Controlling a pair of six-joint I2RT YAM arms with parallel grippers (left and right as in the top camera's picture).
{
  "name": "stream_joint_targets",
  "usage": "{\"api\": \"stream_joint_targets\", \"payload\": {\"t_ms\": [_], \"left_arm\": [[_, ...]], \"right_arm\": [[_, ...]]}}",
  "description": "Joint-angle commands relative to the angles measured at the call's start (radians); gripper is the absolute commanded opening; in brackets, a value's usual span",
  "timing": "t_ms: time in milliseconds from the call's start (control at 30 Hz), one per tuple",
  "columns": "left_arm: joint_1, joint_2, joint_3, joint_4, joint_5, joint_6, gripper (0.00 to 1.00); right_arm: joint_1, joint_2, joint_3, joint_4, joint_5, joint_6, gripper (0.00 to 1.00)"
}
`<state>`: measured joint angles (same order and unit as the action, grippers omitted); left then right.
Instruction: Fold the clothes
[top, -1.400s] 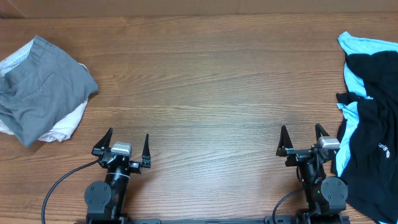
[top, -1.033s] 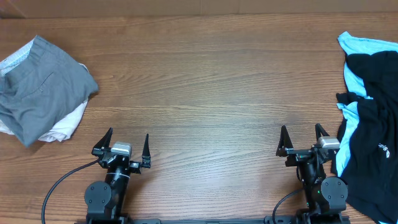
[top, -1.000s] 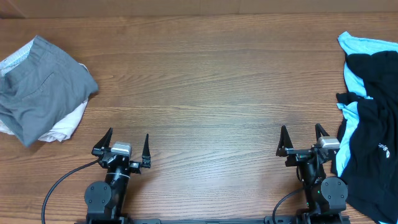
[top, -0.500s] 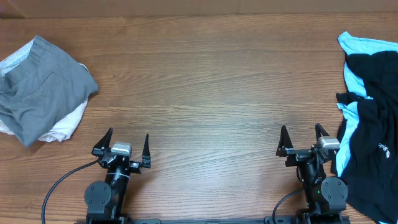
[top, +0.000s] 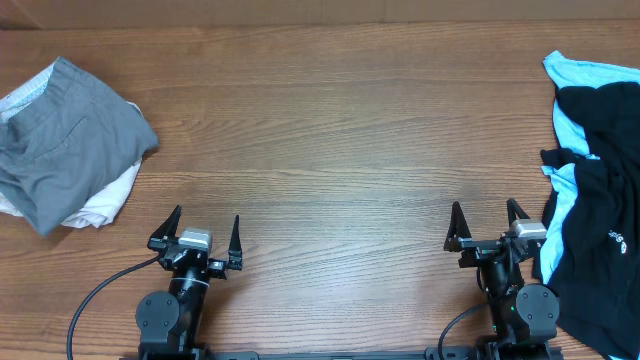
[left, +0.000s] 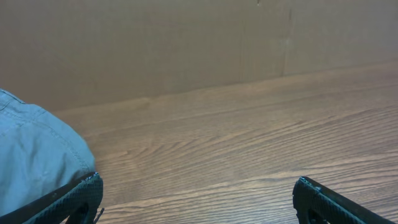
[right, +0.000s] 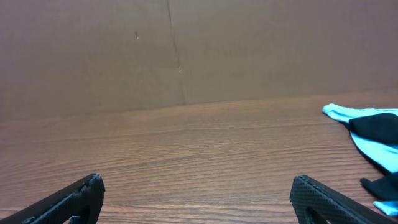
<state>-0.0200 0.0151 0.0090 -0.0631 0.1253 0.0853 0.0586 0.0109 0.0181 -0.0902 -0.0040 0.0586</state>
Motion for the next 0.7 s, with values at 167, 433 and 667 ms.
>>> {"api": "stream_joint_targets", "payload": {"t_ms": [167,433,667], "left_arm": [[-0.006,-0.011,-0.004,0.001,0.032,-0.035,1.0],[-0.006,-0.011,0.035,-0.024,0.049,-0.154,1.0],[-0.006,0.059,0.219,-0.175,0.051,-0.202,1.0]], "right_arm": [[-0.008,-0.008,-0.01,0.021,-0.078,0.006,1.0],[-0.009,-0.001,0.072,-0.105,0.043,0.04,1.0],[-0.009,0.105,0.279,-0.292,0.097,0.08,1.0]]}}
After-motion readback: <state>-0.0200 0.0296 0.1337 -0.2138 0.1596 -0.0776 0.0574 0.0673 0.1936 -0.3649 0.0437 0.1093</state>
